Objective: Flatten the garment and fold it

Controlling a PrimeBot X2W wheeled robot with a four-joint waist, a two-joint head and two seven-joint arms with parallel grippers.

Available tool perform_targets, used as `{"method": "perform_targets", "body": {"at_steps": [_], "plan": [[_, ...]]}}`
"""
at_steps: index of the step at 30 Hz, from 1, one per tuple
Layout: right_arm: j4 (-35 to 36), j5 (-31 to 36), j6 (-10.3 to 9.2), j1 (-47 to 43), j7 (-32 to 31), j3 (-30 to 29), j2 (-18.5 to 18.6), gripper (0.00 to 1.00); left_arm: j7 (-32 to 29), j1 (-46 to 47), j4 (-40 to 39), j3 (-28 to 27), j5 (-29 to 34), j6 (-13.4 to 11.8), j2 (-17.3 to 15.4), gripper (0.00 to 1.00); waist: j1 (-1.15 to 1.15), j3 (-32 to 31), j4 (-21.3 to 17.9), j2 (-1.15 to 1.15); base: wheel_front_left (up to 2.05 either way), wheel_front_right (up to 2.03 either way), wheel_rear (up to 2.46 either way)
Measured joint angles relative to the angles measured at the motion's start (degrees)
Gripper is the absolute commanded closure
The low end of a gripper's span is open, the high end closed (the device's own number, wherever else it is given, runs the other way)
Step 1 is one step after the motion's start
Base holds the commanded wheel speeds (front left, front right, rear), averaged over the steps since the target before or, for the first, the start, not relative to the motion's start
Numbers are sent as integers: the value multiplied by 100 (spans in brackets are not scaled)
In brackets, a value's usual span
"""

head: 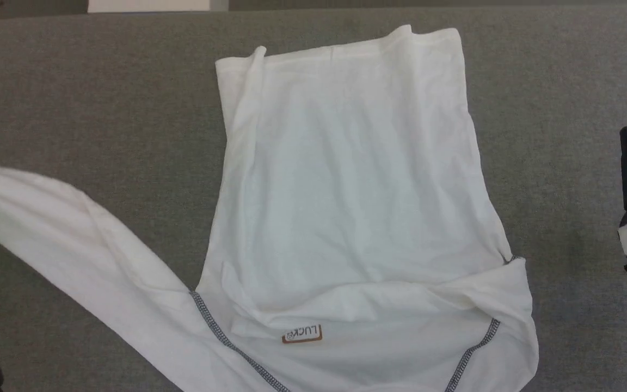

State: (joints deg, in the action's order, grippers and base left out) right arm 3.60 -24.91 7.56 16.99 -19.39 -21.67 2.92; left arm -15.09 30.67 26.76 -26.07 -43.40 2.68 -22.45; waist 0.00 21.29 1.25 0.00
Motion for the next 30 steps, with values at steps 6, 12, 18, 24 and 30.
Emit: {"method": "perform_targets", "body": {"at_steps": [6,12,18,24,30], "plan": [[-20,11,0,-202,-87,-71,0,0,280,-771,-70,-385,-5,-153,20,100,0,-514,207,0,0,0,0],[-13,12,0,-310,-181,-40,-1,0,444,-1335,-233,-754,-4,-356,2,100,0,-934,398,0,0,0,0],[9,12,0,-426,-237,-9,-2,0,415,-1718,-375,-1076,-42,-524,-85,100,0,-1190,533,0,0,0,0],[15,7,0,-439,-237,0,-1,0,352,-2048,-515,-1165,-78,-573,-98,100,0,-1243,535,0,0,0,0],[-22,-21,0,-485,-229,-25,-1,0,322,-2102,-1519,-598,-132,-131,246,100,0,-1335,513,0,0,0,0]]}}
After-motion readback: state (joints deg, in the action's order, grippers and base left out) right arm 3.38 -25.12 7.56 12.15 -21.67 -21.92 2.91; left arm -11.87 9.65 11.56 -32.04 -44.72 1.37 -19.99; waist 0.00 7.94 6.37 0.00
